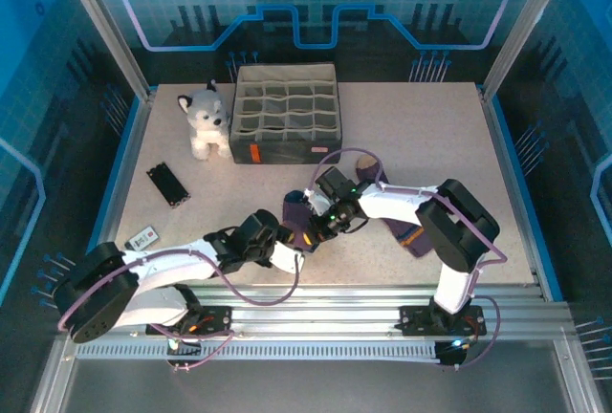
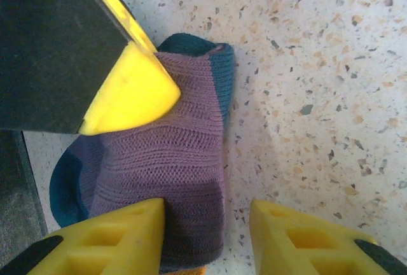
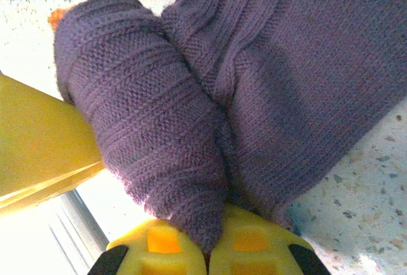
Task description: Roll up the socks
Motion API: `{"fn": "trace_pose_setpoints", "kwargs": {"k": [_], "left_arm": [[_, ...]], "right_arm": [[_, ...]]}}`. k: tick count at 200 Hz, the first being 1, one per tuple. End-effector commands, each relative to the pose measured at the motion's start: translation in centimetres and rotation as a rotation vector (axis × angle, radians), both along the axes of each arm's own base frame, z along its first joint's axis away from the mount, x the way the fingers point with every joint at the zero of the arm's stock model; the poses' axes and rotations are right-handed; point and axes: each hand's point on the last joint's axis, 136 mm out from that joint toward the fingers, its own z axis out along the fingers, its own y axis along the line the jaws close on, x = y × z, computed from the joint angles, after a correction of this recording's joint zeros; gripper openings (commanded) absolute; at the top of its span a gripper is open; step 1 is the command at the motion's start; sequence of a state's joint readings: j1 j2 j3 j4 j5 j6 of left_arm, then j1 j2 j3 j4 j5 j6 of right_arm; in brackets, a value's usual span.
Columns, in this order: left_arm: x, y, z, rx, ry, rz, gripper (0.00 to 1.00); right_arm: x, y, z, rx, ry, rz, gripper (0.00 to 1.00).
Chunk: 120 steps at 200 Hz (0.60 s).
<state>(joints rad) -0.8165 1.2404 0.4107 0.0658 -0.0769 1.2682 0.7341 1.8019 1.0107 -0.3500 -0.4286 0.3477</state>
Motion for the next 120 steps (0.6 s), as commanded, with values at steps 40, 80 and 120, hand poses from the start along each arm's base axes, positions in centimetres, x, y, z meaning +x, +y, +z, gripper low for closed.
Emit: {"fn": "trace_pose_setpoints", "kwargs": {"k": [40,80,120], "left_arm": [[1.7,-0.7,-1.5,0.07,-0.038,0.003,0.45],[2.0,-0.8,-2.8,0.089,-0.01,0.028,0.44],[1.3,-0.7,-3.6,0.127,0.073,0.028,0.06]], "right_arm": [[-1.6,-2.7,-2.8,-0.141,0.116,-0.013,0.0],[-1.9,-2.6,-2.7,-0.139,0.133,0.001,0.0],[-1.9,-2.3,-1.8,-0.107,0.137,-0.003,0.0]]}}
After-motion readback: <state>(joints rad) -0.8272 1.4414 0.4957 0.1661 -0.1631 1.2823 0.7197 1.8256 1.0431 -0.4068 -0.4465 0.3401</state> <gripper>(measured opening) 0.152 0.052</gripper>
